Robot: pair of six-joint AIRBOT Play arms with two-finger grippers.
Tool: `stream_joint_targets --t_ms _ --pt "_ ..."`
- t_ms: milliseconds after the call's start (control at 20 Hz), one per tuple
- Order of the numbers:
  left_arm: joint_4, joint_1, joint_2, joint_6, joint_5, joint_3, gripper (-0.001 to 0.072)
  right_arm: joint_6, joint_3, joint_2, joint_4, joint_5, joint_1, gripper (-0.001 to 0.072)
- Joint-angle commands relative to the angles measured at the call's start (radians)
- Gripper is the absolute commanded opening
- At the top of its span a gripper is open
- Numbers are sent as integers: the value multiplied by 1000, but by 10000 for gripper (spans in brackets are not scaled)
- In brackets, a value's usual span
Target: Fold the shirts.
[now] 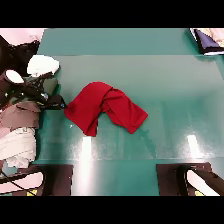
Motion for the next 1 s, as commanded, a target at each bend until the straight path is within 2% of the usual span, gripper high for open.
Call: stream_joint_targets --t_ms 0,250,450,650,800,850,950 --pt "7 7 0 -3 106 -91 526 0 1 0 1 2 0 17" --pt "-2 6 0 -24 154 -143 526 1 1 0 1 2 0 17" --pt "-74 1 -9 -20 194 -155 526 1 1 0 1 2 0 17" --pt "-32 -129 -11 -23 287 -154 524 1 1 0 1 26 0 18" --pt "-30 -164 -8 -51 304 -131 202 0 1 0 0 71 0 18" --pt "-24 -163 -3 -50 287 -111 59 1 1 0 -2 90 0 17" --pt "20 -163 12 -50 227 -33 29 2 -6 0 -55 146 10 17"
